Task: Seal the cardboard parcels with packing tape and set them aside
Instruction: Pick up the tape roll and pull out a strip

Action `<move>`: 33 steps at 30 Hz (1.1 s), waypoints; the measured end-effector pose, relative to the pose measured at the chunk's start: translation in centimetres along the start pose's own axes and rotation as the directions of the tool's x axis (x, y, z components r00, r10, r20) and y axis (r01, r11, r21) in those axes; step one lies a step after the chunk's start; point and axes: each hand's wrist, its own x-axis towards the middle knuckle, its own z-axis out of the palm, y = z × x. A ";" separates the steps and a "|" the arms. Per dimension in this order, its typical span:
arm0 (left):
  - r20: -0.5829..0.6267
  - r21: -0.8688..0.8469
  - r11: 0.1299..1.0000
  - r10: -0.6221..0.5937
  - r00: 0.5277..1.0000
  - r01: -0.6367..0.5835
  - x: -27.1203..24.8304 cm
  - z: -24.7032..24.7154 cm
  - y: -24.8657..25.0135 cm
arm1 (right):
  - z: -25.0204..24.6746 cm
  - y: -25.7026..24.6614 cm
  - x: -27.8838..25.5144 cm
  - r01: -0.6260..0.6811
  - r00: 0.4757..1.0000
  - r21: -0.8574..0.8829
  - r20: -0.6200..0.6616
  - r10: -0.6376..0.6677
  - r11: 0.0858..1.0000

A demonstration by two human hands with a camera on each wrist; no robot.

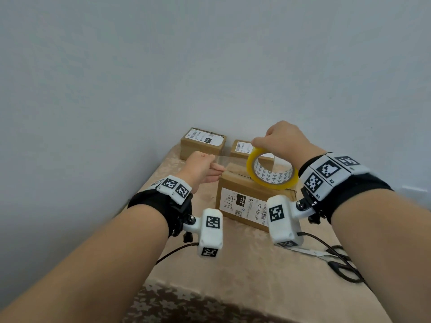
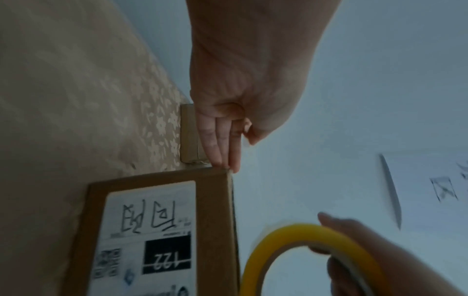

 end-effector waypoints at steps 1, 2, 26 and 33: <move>-0.007 -0.033 0.999 -0.033 0.999 0.033 0.3 -0.1 -0.1 | 0.1 -0.2 0.3 -0.004 1.000 -0.012 0.012 0.004 1.000; -0.020 -0.058 0.996 -0.065 0.998 0.064 0.5 -0.2 -0.3 | 0.2 -0.4 0.5 -0.007 1.000 -0.031 0.020 0.007 0.999; -0.098 0.701 0.704 -0.057 0.994 0.109 3.4 -0.1 -3.5 | 1.3 -1.4 2.0 -0.017 0.998 -0.169 0.054 0.027 0.985; 0.312 0.099 0.990 -0.123 0.942 0.097 0.0 1.6 -2.0 | 1.3 -1.3 1.6 -0.005 1.000 -0.167 0.029 0.010 0.986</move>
